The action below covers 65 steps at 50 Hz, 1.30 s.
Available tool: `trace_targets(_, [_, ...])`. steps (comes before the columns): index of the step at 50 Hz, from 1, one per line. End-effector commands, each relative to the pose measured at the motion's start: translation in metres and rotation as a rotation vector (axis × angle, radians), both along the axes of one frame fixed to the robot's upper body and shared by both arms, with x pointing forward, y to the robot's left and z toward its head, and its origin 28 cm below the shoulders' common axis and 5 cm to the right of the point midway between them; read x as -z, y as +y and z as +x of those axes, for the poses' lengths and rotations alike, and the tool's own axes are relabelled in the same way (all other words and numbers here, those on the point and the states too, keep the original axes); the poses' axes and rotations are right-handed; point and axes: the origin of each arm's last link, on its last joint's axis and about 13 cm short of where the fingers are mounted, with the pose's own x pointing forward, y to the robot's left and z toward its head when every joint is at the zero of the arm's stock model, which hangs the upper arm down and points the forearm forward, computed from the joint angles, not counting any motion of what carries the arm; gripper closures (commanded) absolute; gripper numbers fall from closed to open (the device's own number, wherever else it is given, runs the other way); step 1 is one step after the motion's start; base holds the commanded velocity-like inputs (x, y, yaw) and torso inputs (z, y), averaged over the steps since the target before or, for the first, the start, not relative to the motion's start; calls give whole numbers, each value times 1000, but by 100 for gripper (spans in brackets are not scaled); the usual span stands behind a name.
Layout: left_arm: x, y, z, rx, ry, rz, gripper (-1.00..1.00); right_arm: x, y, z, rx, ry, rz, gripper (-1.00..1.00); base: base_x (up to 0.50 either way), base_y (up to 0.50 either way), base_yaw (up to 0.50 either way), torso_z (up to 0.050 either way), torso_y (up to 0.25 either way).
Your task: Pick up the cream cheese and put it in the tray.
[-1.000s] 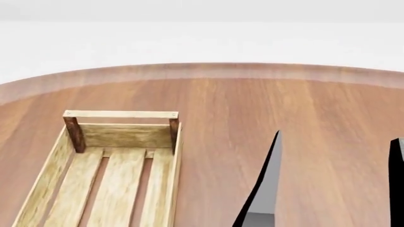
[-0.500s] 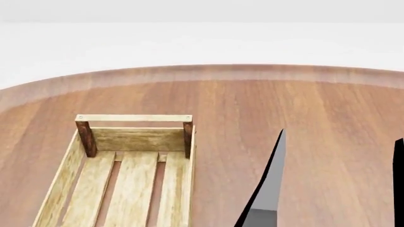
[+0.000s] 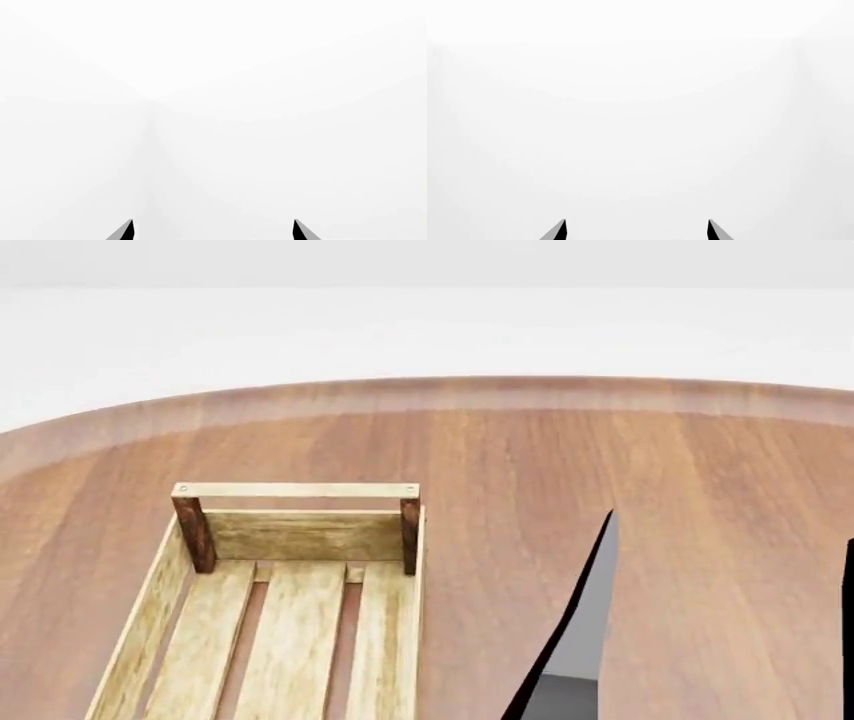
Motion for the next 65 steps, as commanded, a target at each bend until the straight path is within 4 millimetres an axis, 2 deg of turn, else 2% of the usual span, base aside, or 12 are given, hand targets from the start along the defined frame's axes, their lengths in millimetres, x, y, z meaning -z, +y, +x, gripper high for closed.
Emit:
trace_targets(1, [0, 0, 0, 1, 1, -1, -100, -4, -7, 4, 110, 5, 60, -100, 0, 0, 0, 0, 0])
trace_targets(14, [0, 0, 1, 6, 9, -5, -100, -16, -39, -1, 424, -15, 382, -100, 0, 0, 0, 0, 0])
trace_targets(25, [1, 0, 0, 5, 4, -6, -100, -17, -51, -8, 521, -11, 530, -100, 0, 0, 0, 0, 0])
trace_targets(55, [1, 0, -1, 6, 3, -6, -100, -1, -57, -27, 691, 49, 914, -100, 0, 0, 0, 0, 0])
trace_targets(61, [1, 1, -1, 5, 4, -7, -100, 5, -58, -25, 789, 97, 968, -100, 0, 0, 0, 0, 0])
trace_targets(65, [1, 1, -1, 6, 4, -8, -100, 5, -57, -22, 780, 125, 967, -100, 0, 0, 0, 0, 0])
